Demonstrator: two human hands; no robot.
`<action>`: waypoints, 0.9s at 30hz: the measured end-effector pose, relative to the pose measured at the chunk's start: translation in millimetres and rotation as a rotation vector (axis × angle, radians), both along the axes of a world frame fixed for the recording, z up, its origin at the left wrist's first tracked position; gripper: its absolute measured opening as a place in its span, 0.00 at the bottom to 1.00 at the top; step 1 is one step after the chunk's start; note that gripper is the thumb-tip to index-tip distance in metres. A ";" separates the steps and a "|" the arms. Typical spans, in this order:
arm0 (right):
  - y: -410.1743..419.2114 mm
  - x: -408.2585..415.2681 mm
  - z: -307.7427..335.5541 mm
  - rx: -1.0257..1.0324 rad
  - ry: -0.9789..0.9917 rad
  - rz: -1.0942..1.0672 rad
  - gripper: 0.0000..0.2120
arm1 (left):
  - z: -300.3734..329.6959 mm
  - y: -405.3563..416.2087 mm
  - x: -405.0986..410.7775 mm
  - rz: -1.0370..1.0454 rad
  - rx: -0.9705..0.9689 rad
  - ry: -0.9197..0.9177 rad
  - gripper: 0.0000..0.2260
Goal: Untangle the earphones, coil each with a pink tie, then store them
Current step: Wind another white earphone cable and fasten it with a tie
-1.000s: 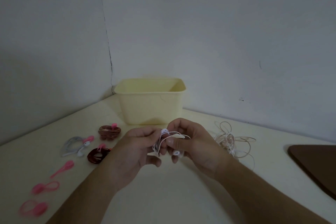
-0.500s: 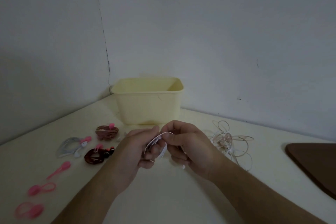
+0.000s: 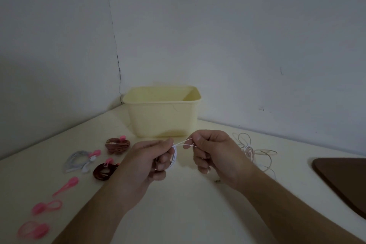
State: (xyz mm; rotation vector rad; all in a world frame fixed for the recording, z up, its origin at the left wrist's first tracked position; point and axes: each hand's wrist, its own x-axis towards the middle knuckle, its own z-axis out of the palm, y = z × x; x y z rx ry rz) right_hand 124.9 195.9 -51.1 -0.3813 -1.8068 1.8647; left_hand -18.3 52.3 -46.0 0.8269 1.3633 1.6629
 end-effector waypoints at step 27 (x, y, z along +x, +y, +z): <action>-17.9 -15.2 -9.3 0.155 -0.046 0.042 0.17 | -5.3 4.4 3.5 0.061 0.138 0.074 0.15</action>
